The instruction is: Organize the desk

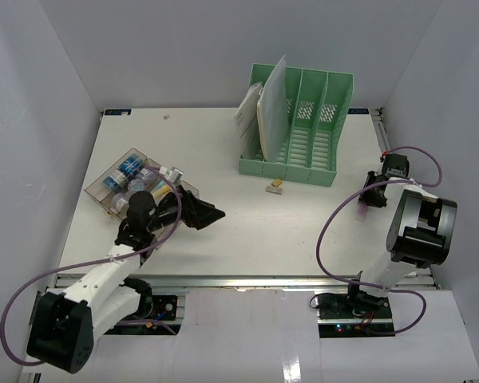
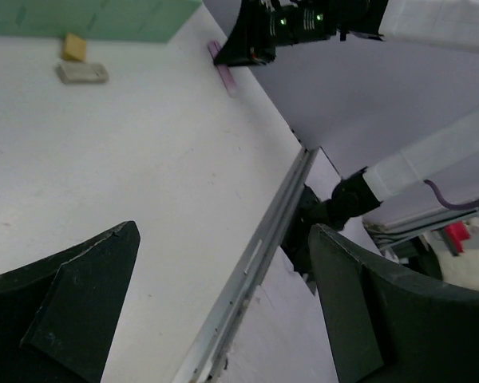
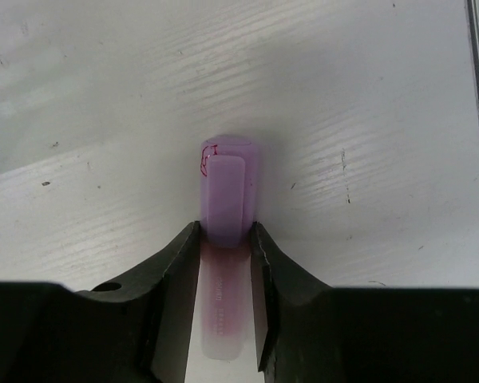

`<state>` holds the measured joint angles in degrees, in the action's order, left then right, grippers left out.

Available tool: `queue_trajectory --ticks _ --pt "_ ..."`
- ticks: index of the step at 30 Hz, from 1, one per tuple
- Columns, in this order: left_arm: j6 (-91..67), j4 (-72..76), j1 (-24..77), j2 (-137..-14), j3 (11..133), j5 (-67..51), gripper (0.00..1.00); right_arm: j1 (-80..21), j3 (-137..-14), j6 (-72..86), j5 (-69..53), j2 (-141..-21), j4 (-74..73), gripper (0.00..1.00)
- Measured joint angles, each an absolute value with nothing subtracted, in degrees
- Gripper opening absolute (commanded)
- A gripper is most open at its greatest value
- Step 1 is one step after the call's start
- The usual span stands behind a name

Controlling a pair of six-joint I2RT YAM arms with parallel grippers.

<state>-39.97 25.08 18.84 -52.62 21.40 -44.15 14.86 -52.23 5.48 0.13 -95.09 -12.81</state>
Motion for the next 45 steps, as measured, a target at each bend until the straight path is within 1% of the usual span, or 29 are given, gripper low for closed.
queue_trajectory --ticks 5,9,13,16,20,25,28,34,38,45 --pt "-44.9 31.1 28.0 -59.7 20.6 -41.9 0.98 16.2 -51.1 5.3 -3.9 -94.8 -10.4 0.23" --pt "-46.6 36.2 35.8 -66.1 22.7 -37.3 0.98 16.8 -48.5 4.7 -8.6 -92.2 -9.1 0.14" --pt "-47.5 41.6 41.6 -75.5 26.0 -31.9 0.98 16.8 -44.9 3.8 -15.0 -85.8 -8.8 0.1" --pt "-47.4 43.3 45.0 -82.2 30.2 -28.7 0.98 16.8 -42.0 3.2 -20.6 -78.8 -7.8 0.09" --pt "-46.0 44.6 48.4 -91.1 37.8 -25.8 0.98 16.7 -39.1 2.9 -27.2 -70.7 -6.4 0.08" --pt "-43.1 43.0 51.8 -102.3 50.1 -23.0 0.98 15.2 -37.5 3.8 -34.5 -64.3 -4.8 0.08" --pt "-41.7 41.6 53.4 -106.8 55.9 -21.2 0.94 14.1 -37.4 5.4 -37.9 -62.1 -3.0 0.08" --pt "-39.7 38.7 55.7 -112.1 63.1 -18.5 0.89 13.4 -36.8 8.5 -42.2 -61.1 0.2 0.08" --pt "-38.9 37.4 56.8 -113.5 65.0 -16.3 0.87 13.3 -36.3 10.6 -44.1 -60.8 1.5 0.08" --pt "-38.0 37.0 57.6 -115.7 68.8 -13.6 0.79 13.0 -34.8 13.6 -47.0 -59.2 3.5 0.08"
